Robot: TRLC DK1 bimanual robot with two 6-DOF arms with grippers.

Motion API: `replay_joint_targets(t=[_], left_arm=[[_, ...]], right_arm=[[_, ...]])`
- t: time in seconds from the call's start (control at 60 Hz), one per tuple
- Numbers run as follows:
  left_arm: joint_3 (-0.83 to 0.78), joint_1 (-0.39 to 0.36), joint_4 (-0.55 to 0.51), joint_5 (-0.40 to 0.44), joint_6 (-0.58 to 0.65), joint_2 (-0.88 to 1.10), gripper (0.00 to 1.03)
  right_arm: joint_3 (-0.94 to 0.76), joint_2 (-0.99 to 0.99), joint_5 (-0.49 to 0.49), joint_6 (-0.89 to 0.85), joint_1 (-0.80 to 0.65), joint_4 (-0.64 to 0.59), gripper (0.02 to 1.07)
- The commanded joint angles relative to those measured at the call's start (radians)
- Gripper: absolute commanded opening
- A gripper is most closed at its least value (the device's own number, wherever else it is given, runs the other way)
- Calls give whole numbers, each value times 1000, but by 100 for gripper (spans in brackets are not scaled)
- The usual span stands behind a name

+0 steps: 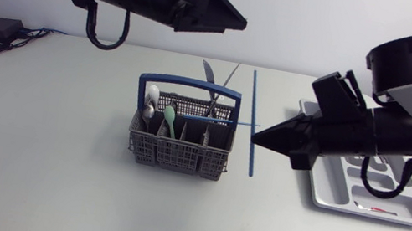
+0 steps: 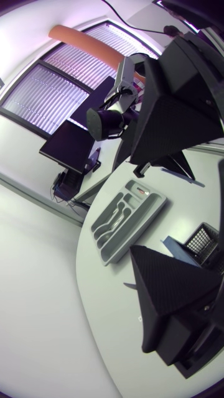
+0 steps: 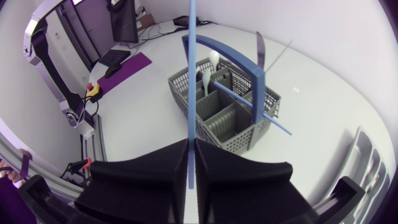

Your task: Unload the cutlery basket into the drawer organizer.

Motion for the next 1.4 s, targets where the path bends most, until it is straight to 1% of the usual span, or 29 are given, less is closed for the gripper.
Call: replay_joint_targets(t=[0.0,0.133,0.167,0.2,0.233,0.4,0.5,0.55,0.6,0.633,0.667,0.767,0.817,0.867,1.083,1.15,1.217,1.25,1.283,1.317,1.383], left_arm=[[46,31,19,-18,-23,-28,95],[55,48,30,-102,3,-34,95],[55,43,27,-128,24,-34,94],[57,29,16,-174,53,-34,93],[60,2,-8,-245,107,-34,92],[60,-127,-74,-487,287,-22,92],[85,-190,-124,-584,356,7,92],[95,-216,-139,-627,385,22,92],[98,-262,-153,-691,438,41,92],[98,-276,-157,-717,458,45,92],[97,-308,-160,-774,498,56,92],[100,-368,-160,-879,570,82,92],[114,-406,-163,-960,627,111,92],[144,-426,-189,-992,655,144,92],[318,-454,-355,-1033,719,279,92],[371,-469,-393,-1070,741,315,92],[425,-477,-432,-1087,753,351,92],[459,-482,-459,-1095,754,374,92],[489,-483,-482,-1106,759,394,92],[523,-486,-510,-1115,762,417,92],[566,-492,-539,-1126,768,450,92]], right_arm=[[-31,-23,-4,-58,-63,-43,8],[-31,-20,-11,-113,-188,-89,8],[-24,-9,-11,-128,-226,-101,8],[-18,6,-10,-135,-263,-107,8],[-4,34,-10,-145,-309,-118,8],[77,187,8,-151,-476,-144,8],[132,273,41,-150,-534,-158,8],[154,305,56,-150,-551,-166,8],[178,346,79,-150,-570,-169,8],[187,362,94,-150,-576,-169,8],[197,382,108,-148,-580,-169,8],[221,435,143,-144,-594,-169,8],[235,466,174,-139,-599,-169,8],[244,491,194,-136,-599,-172,8],[285,603,246,-110,-599,-173,8],[295,629,259,-102,-596,-172,9],[296,643,269,-95,-593,-169,10],[296,647,275,-87,-591,-161,13],[298,650,278,-82,-591,-158,21],[296,650,278,-82,-591,-153,31],[287,646,280,-82,-590,-147,57]])
